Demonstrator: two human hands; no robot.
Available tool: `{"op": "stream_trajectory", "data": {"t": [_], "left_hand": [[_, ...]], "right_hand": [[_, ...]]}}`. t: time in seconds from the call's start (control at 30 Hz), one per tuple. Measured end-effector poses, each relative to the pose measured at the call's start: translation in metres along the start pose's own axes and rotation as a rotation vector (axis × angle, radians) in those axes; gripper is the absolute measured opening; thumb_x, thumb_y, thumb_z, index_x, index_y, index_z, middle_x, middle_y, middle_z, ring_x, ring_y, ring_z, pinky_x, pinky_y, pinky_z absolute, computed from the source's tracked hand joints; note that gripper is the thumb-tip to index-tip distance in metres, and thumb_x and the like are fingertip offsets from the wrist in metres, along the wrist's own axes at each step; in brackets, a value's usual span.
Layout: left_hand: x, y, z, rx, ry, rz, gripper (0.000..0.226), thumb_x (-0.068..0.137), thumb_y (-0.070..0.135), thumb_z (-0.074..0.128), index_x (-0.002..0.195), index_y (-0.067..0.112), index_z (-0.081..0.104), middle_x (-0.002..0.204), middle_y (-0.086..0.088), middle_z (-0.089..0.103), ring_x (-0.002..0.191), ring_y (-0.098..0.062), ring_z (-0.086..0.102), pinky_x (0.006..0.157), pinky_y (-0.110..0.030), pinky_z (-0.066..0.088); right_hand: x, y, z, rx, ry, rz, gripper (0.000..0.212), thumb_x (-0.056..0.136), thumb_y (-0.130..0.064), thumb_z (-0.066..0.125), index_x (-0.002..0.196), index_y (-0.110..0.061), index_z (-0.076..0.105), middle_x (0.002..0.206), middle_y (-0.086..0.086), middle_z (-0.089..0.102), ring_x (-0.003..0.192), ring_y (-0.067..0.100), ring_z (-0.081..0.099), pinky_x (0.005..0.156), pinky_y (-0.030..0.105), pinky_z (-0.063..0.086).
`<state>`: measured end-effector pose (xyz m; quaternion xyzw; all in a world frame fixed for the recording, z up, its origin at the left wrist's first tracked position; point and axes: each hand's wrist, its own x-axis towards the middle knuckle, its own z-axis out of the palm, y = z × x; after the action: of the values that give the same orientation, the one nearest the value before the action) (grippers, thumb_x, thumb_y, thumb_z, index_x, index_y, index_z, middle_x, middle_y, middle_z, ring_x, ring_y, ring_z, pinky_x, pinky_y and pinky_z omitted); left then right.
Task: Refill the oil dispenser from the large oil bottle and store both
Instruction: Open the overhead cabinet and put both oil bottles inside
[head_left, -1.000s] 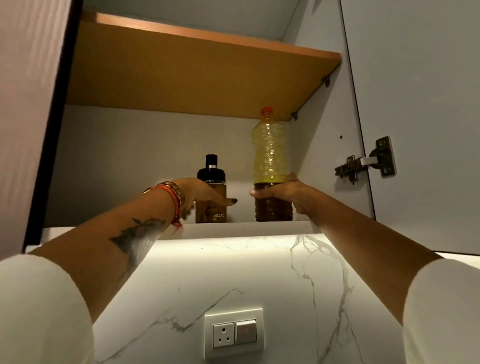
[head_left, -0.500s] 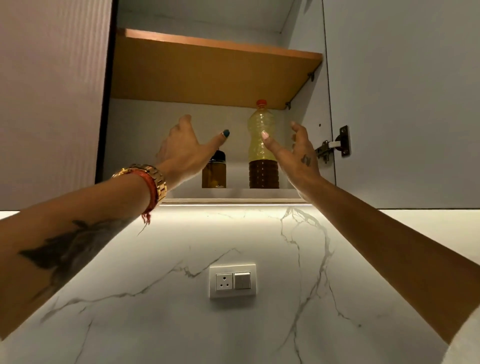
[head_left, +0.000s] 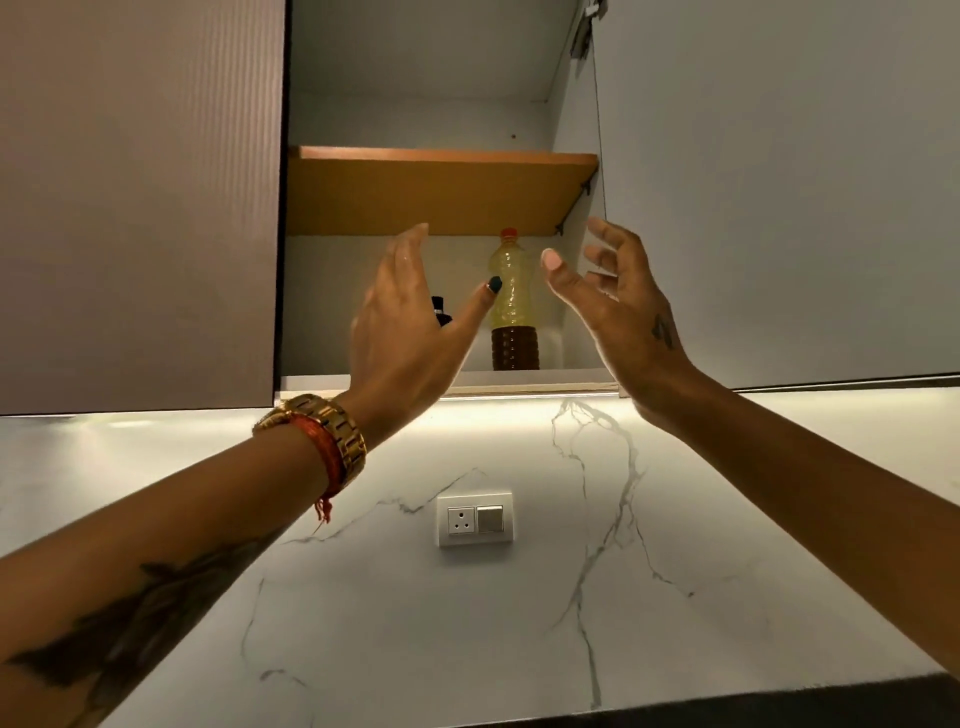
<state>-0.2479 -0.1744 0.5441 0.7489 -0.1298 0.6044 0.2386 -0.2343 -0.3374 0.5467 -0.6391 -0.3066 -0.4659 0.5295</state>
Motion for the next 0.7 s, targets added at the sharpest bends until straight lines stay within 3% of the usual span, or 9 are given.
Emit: {"op": "stream_trajectory", "data": {"t": [0.13, 0.33, 0.5, 0.7], "left_hand": [[-0.016, 0.036, -0.022, -0.031, 0.0, 0.002, 0.075, 0.087, 0.055, 0.045, 0.147, 0.023, 0.014, 0.157, -0.001, 0.012, 0.143, -0.021, 0.015, 0.112, -0.043, 0.018], [-0.036, 0.087, -0.044, -0.034, 0.0, -0.022, 0.079, 0.084, 0.061, 0.043, 0.147, 0.022, 0.015, 0.156, -0.002, 0.015, 0.142, -0.023, 0.017, 0.111, -0.044, 0.02], [-0.046, 0.143, -0.048, -0.04, 0.005, -0.017, 0.074, 0.087, 0.054, 0.047, 0.146, 0.022, 0.017, 0.156, -0.002, 0.017, 0.141, -0.022, 0.019, 0.111, -0.042, 0.022], [-0.047, 0.212, -0.044, -0.022, 0.067, 0.034, 0.074, 0.087, 0.054, 0.048, 0.147, 0.022, 0.017, 0.155, -0.004, 0.017, 0.141, -0.022, 0.019, 0.111, -0.045, 0.023]], "right_hand": [[-0.02, -0.03, -0.029, 0.028, 0.006, 0.034, 0.064, 0.084, -0.047, 0.053, 0.14, -0.028, 0.027, 0.147, 0.001, 0.034, 0.13, 0.019, 0.038, 0.101, 0.034, 0.035], [-0.046, -0.066, -0.071, 0.072, -0.018, 0.071, 0.061, 0.086, -0.042, 0.052, 0.139, -0.027, 0.028, 0.148, 0.002, 0.033, 0.131, 0.019, 0.037, 0.1, 0.031, 0.034], [-0.057, -0.088, -0.113, 0.132, -0.045, 0.066, 0.062, 0.085, -0.044, 0.053, 0.139, -0.027, 0.029, 0.147, 0.002, 0.034, 0.129, 0.019, 0.039, 0.098, 0.033, 0.039], [-0.064, -0.1, -0.172, 0.238, -0.124, -0.029, 0.072, 0.071, -0.056, 0.048, 0.136, -0.033, 0.029, 0.144, -0.004, 0.037, 0.114, 0.005, 0.039, 0.091, 0.025, 0.039]]}}
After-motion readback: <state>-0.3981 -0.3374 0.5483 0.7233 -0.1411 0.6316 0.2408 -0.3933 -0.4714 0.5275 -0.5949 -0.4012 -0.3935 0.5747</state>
